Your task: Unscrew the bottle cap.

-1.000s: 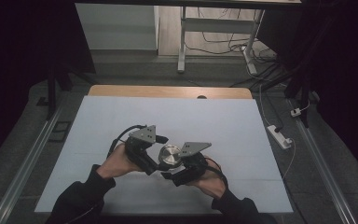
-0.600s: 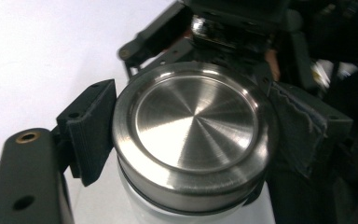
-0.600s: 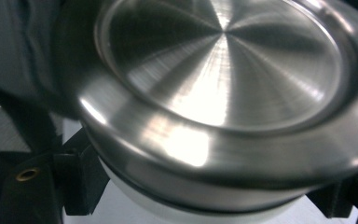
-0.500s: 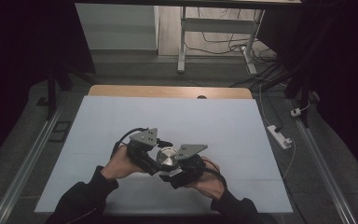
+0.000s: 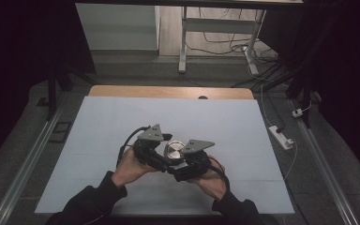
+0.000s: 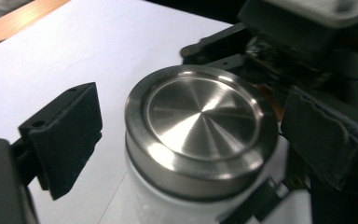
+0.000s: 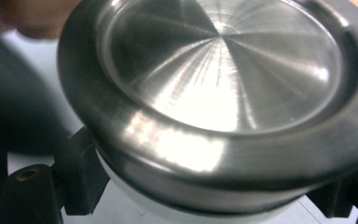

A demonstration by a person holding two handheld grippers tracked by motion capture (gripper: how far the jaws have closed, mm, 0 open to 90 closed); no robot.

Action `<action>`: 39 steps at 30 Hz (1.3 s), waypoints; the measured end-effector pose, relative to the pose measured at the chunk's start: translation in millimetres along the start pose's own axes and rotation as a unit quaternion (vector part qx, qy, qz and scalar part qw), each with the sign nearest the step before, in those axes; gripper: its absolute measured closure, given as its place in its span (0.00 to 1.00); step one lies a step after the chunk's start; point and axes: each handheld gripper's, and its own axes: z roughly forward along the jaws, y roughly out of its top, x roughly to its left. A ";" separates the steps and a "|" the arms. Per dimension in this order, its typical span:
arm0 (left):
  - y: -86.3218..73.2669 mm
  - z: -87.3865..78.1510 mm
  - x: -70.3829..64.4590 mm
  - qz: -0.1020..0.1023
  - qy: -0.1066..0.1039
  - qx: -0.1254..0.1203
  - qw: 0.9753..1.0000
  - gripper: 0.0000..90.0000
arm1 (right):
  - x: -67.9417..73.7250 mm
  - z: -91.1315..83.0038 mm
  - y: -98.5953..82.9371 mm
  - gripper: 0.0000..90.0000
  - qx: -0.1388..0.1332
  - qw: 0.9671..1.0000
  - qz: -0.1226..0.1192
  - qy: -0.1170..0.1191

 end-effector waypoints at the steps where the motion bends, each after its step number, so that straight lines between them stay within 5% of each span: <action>1: 0.4 -4.3 2.0 0.009 -0.009 -0.001 1.000 0.07 | -0.2 -0.3 0.0 0.17 -0.001 1.000 -0.004 0.004; 5: -1.0 -16.3 10.5 0.047 -0.061 0.021 0.997 0.06 | 1.7 -0.2 0.4 0.17 0.000 0.999 -0.019 0.035; 8: -3.9 -18.0 13.0 0.069 -0.096 0.035 0.992 0.08 | 8.4 1.5 1.5 0.17 0.003 0.997 -0.041 0.067; 10: -5.6 -16.2 12.0 0.089 -0.123 0.048 0.987 0.10 | 13.6 2.8 2.2 0.17 0.007 0.995 -0.060 0.084; 14: -6.3 -12.0 6.7 0.123 -0.150 0.069 0.979 0.14 | 22.7 4.2 2.8 0.17 0.013 0.991 -0.081 0.106; 17: -5.9 -12.9 4.6 0.132 -0.159 0.067 0.976 0.21 | 24.8 3.9 3.0 0.17 0.016 0.990 -0.088 0.111; 20: -6.7 -13.3 3.0 0.134 -0.145 0.059 0.979 0.22 | 23.8 3.6 2.9 0.17 0.015 0.989 -0.095 0.109; 25: -4.5 -6.7 -0.2 0.085 -0.079 0.038 0.993 0.22 | 17.4 2.3 3.4 0.17 0.006 0.995 -0.063 0.074; 28: -3.2 1.1 -5.5 0.050 -0.025 0.024 0.998 0.22 | 10.9 1.3 2.6 0.17 0.004 0.998 -0.037 0.045; 32: -3.0 8.7 -10.6 0.017 0.017 0.004 1.000 0.22 | 5.2 1.2 1.0 0.17 0.004 1.000 -0.015 0.016; 39: -0.5 6.8 -12.9 0.004 0.027 -0.003 1.000 0.22 | 4.4 0.1 2.2 0.17 -0.004 1.000 -0.007 0.007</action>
